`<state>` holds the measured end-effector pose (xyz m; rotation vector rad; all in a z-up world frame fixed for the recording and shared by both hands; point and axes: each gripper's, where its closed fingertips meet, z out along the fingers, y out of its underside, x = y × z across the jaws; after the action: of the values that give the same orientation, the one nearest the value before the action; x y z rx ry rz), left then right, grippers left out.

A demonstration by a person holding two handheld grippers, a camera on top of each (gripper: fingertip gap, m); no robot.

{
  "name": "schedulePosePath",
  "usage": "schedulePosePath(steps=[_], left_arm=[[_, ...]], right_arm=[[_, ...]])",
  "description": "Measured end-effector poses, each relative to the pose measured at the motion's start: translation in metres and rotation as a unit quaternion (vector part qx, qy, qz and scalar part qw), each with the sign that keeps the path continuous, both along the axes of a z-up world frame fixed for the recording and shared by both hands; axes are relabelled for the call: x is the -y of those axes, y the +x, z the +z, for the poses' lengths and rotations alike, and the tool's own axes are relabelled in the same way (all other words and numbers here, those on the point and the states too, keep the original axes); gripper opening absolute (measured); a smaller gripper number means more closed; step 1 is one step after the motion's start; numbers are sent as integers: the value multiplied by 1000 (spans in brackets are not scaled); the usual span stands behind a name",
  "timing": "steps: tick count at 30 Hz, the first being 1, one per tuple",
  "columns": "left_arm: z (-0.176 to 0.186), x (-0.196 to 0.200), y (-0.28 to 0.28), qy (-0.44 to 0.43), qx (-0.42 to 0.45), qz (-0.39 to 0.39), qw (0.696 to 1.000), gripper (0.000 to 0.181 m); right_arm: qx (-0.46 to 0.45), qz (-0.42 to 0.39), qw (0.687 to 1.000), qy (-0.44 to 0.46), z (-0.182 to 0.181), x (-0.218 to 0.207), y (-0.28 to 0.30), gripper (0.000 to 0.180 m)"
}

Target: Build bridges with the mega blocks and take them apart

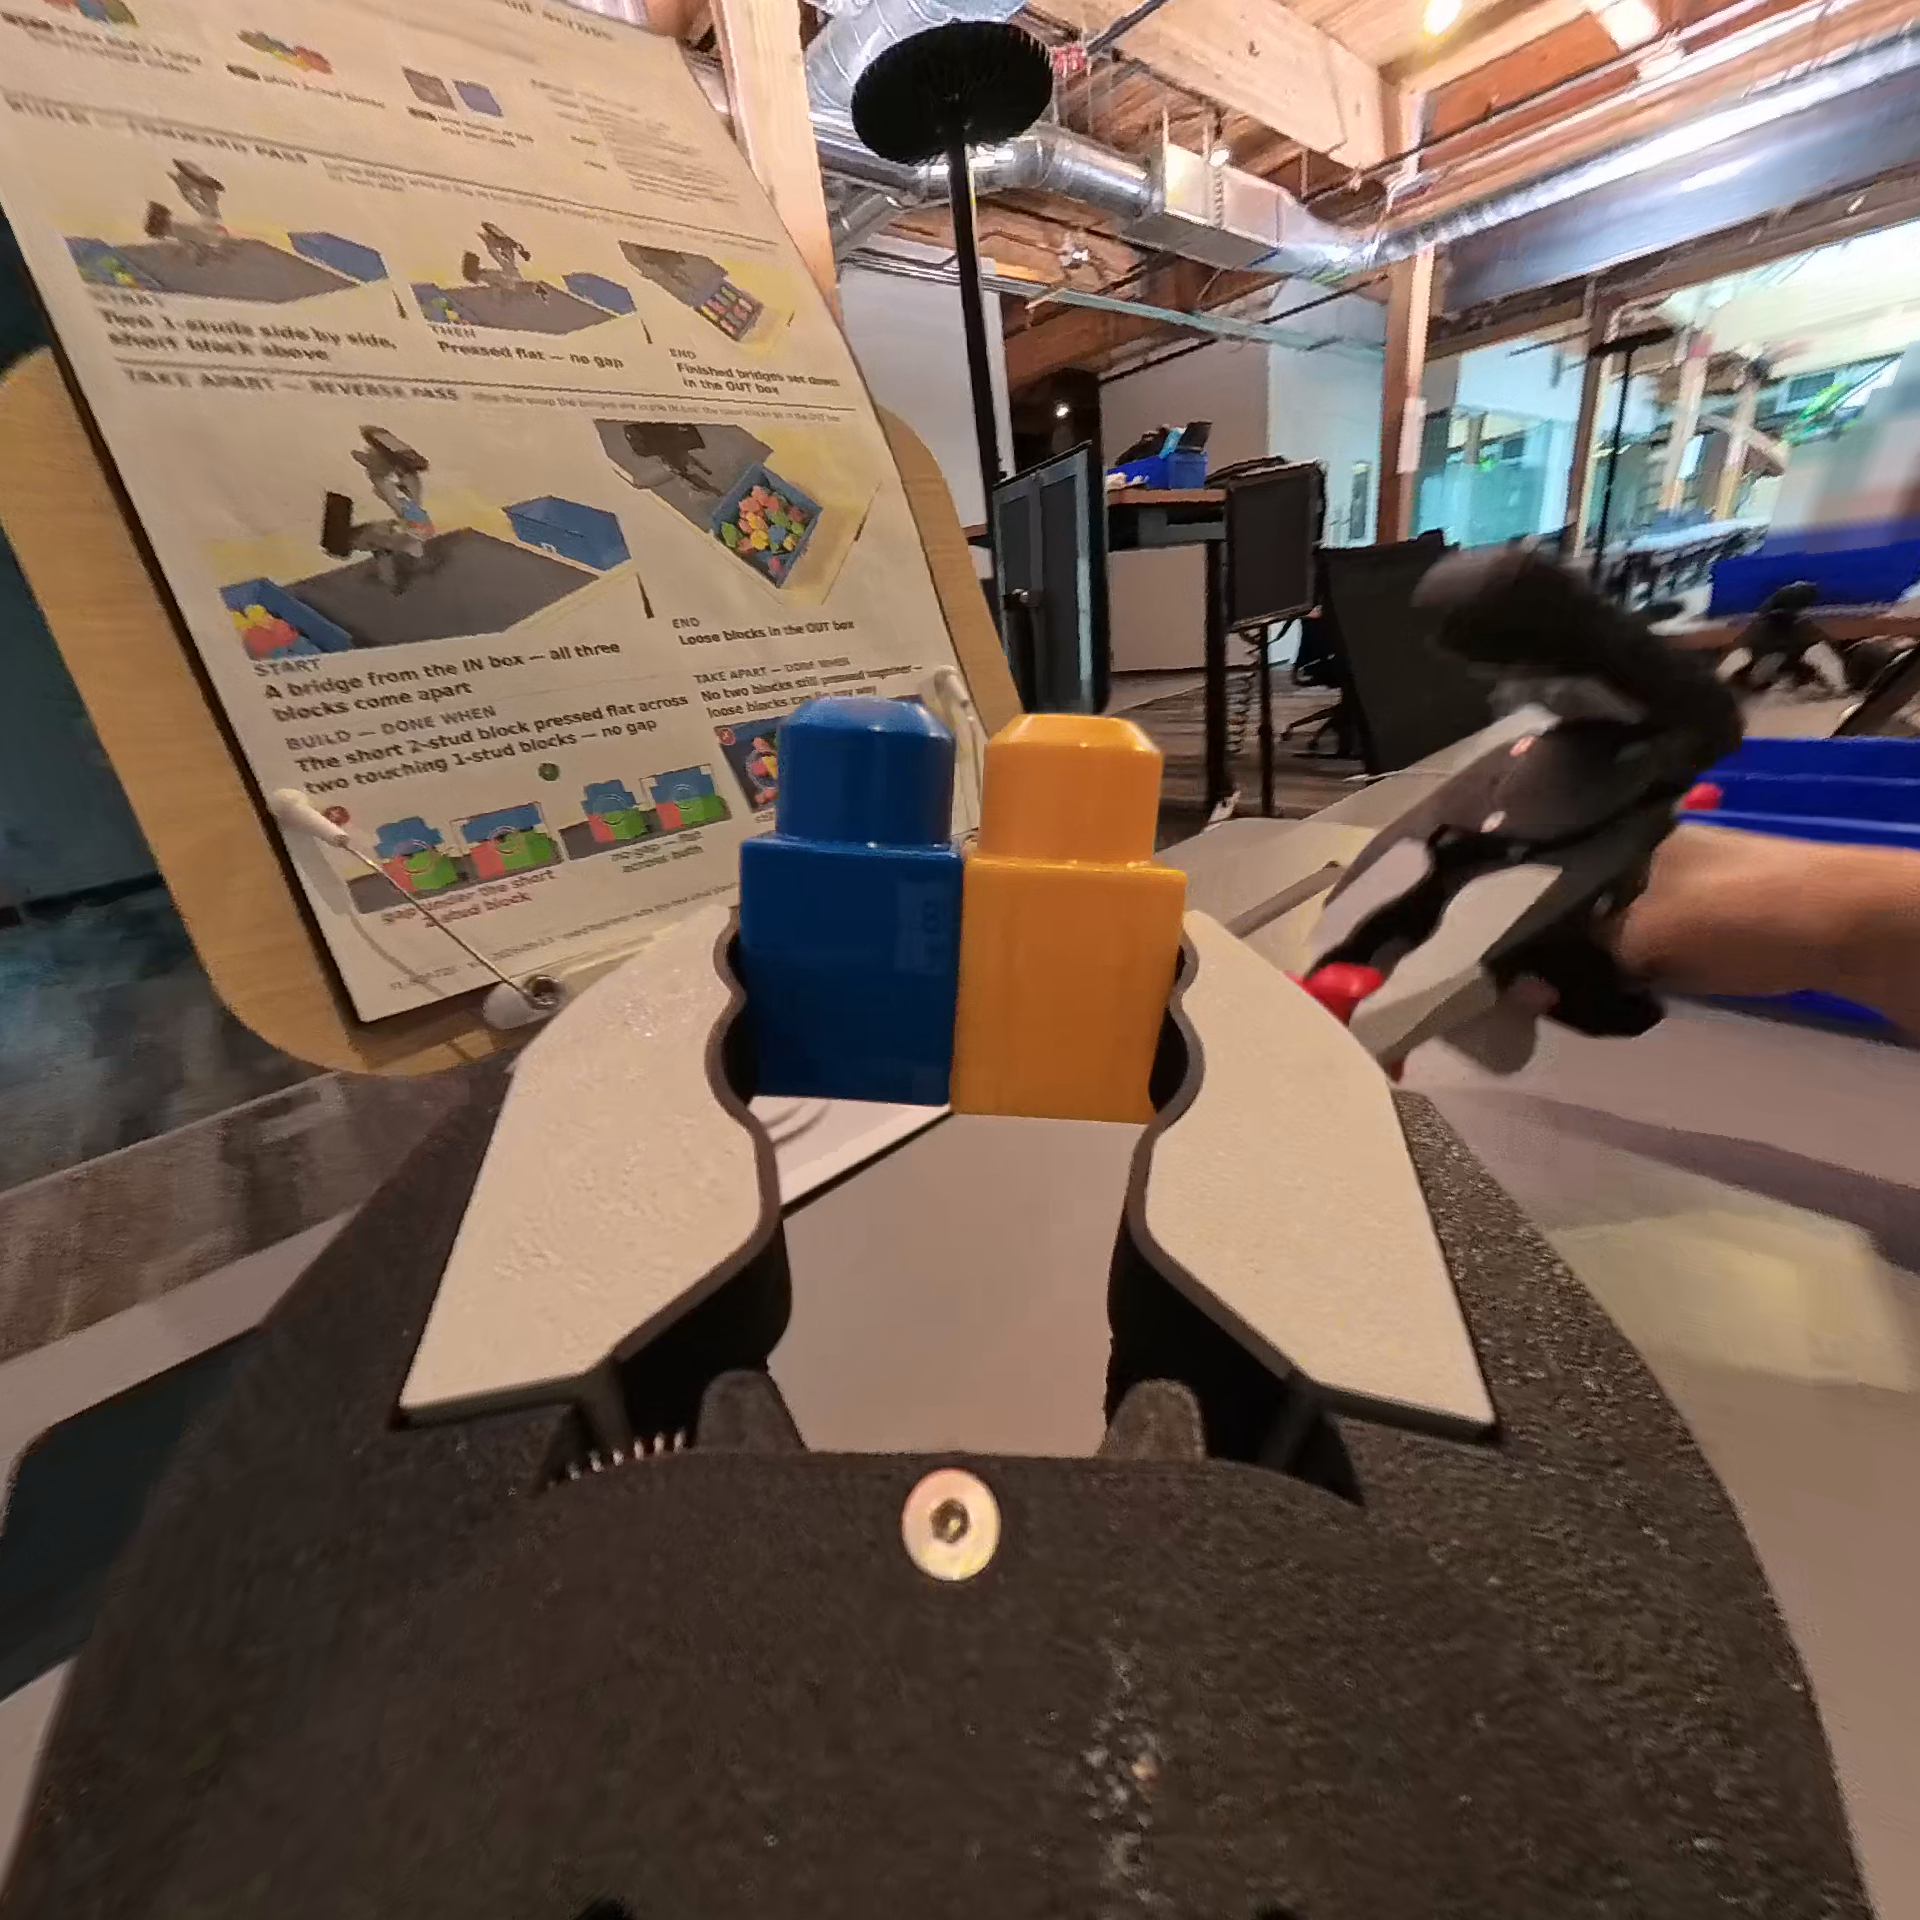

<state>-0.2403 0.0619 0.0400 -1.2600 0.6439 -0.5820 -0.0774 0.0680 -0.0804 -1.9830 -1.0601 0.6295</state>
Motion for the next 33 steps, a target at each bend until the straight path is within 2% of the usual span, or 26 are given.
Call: schedulePosePath(steps=[5, 7, 12, 15, 21, 33], left_arm=[[4, 0, -3, 45, -41, 59, 996, 75], [6, 3, -1, 55, -47, 63, 995, 75], [8, 5, 2, 53, -34, 60, 996, 75], [9, 6, 3, 55, -37, 60, 996, 75], [15, 10, 5, 59, -29, 50, 997, 75], [20, 14, 7, 62, -25, 41, 997, 75]], right_arm=[[-131, -41, 990, -32, 83, 14, -31, 33], [-182, -33, 982, -31, 120, 28, -51, 33], [-223, -40, 973, -30, 181, 35, -97, 33], [-207, -45, 976, -53, 190, 33, -123, 33], [-165, -66, 982, -63, 180, 30, -151, 33], [-122, -73, 988, -62, 172, 30, -159, 33]])
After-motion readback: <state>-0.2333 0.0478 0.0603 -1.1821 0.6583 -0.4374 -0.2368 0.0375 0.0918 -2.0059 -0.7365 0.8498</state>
